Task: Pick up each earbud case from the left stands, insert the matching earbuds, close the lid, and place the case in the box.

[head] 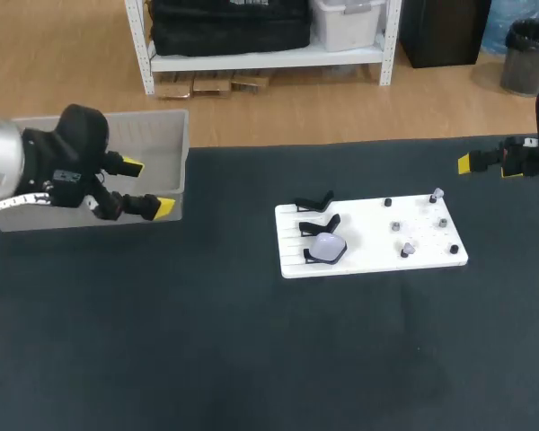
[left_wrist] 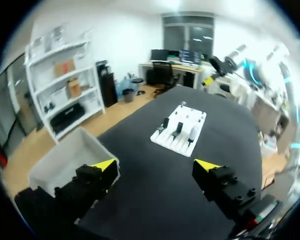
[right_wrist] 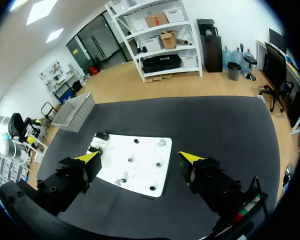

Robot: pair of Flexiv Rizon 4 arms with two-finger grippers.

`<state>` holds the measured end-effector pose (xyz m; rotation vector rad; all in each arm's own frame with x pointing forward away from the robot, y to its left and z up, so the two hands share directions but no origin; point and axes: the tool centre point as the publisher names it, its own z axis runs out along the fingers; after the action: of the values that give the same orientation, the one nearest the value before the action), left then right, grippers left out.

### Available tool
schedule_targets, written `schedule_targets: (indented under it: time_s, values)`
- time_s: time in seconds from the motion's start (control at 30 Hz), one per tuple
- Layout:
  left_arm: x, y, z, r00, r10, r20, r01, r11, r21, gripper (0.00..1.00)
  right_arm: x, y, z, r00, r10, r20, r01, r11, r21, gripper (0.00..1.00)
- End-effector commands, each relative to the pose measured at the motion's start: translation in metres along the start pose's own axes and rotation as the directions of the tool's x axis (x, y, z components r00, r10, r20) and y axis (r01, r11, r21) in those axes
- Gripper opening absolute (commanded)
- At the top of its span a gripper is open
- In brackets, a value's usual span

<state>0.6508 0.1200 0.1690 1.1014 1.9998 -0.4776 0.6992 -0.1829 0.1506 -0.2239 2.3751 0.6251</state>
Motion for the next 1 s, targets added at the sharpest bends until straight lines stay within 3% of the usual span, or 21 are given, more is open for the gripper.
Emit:
schedule_targets:
  time_s: [0.03,0.2,0.3,0.5,0.63,0.87,1.0]
  values:
    - [0.003,0.005,-0.005,0.972,0.214,0.091,-0.230,0.944,0.237,1.00,0.000,-0.001,0.000,1.000,-0.001,-0.001,0.001,1.000,-0.004,1.00]
    - [0.003,0.005,-0.005,0.972,0.214,0.091,-0.230,0.944,0.237,1.00,0.000,-0.001,0.000,1.000,-0.001,-0.001,0.001,1.000,-0.004,1.00]
    - [0.000,-0.015,0.015,0.966,0.245,0.078,-0.256,0.946,0.200,1.00,0.000,-0.001,0.000,1.000,-0.001,-0.001,0.001,1.000,-0.004,1.00]
    - [-0.009,-0.042,0.043,0.983,0.171,0.063,-0.177,0.979,0.105,1.00,0.000,-0.001,0.000,1.000,-0.001,-0.001,0.001,1.000,-0.004,1.00]
    - [-0.014,-0.064,0.069,0.981,0.191,0.041,-0.193,0.979,0.071,1.00,0.000,-0.001,0.000,1.000,-0.001,-0.001,0.001,1.000,-0.004,1.00]
    - [-0.016,-0.095,0.121,0.980,0.185,0.076,-0.192,0.976,0.106,1.00,0.000,-0.001,0.000,1.000,-0.001,-0.001,0.001,1.000,-0.004,1.00]
    - [-0.016,-0.100,0.135,0.985,0.150,0.087,-0.161,0.978,0.135,1.00,0.000,-0.001,0.000,1.000,-0.001,-0.001,0.001,1.000,-0.004,1.00]
